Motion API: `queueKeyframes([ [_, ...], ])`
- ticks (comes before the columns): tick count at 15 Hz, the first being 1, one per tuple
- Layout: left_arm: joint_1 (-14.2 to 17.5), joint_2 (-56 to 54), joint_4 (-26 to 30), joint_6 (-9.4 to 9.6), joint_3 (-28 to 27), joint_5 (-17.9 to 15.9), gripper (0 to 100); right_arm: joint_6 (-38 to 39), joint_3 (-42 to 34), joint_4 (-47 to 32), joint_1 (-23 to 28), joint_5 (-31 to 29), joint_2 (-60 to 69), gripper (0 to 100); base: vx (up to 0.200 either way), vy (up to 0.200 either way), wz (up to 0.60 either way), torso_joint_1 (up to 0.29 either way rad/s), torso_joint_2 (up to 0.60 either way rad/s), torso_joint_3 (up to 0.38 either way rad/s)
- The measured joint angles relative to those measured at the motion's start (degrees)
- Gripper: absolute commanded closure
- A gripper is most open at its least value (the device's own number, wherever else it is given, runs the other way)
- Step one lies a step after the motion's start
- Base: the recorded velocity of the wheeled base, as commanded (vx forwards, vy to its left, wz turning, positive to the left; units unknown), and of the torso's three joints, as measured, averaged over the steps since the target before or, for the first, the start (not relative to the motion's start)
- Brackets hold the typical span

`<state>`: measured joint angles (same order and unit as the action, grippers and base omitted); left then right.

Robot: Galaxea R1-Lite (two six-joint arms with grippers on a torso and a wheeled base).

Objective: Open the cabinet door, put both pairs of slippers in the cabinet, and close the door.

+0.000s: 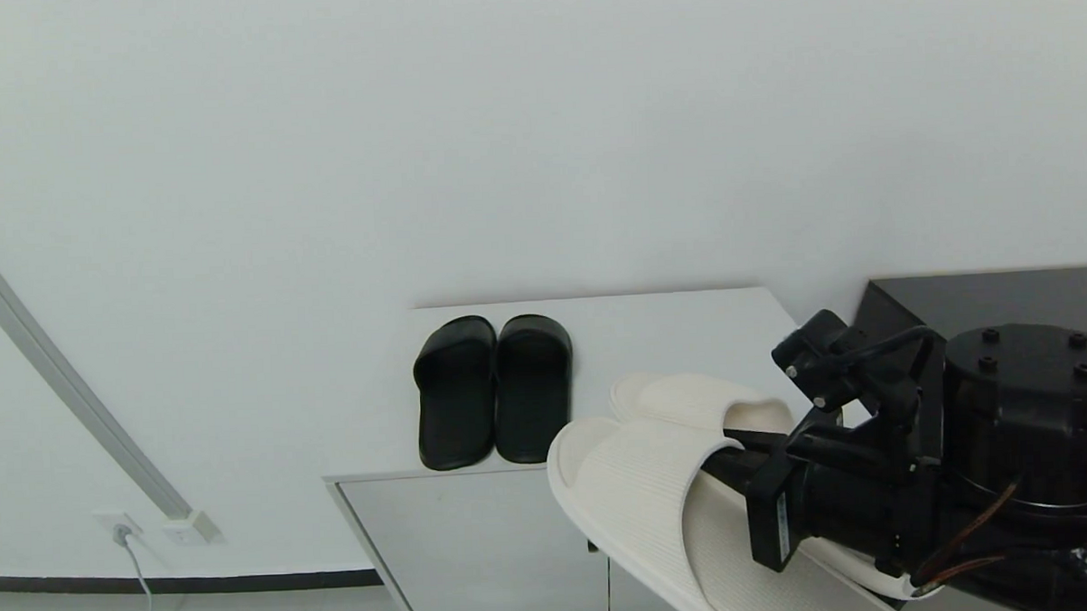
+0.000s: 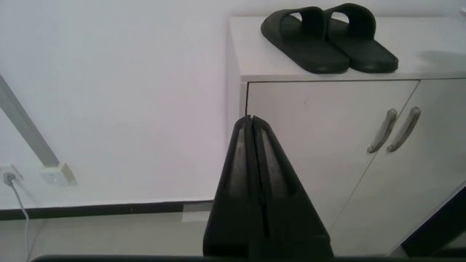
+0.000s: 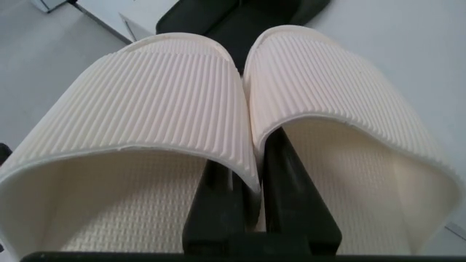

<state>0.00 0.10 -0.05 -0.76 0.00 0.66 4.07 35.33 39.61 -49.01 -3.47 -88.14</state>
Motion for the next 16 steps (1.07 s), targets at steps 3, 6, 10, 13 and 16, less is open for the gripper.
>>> queueKeyframes([
  [3,0.0,0.0,0.0,0.00,0.0,0.0,100,0.0,-0.1,0.0,-0.1,0.0,0.0,100,-0.200,0.000,0.00,-0.007,0.00,0.005],
  [6,0.0,0.0,0.0,-0.02,0.0,0.0,100,0.0,-0.3,-0.1,0.0,-0.1,0.1,100,-0.200,0.000,0.00,0.001,0.01,0.004],
  [10,0.0,0.0,0.0,0.00,0.0,0.0,100,-0.5,-0.9,0.0,0.0,0.3,0.2,100,0.000,0.000,0.00,0.000,0.00,0.000],
  [13,0.0,0.0,0.0,-0.02,0.0,0.0,100,-1.5,-1.4,0.1,0.1,0.3,0.2,100,0.000,0.000,0.00,0.000,0.00,0.000],
  [16,0.0,0.0,0.0,-0.02,0.0,0.0,100,-1.5,-1.6,0.1,0.1,0.3,0.3,100,0.000,0.000,0.00,0.000,0.00,0.000],
])
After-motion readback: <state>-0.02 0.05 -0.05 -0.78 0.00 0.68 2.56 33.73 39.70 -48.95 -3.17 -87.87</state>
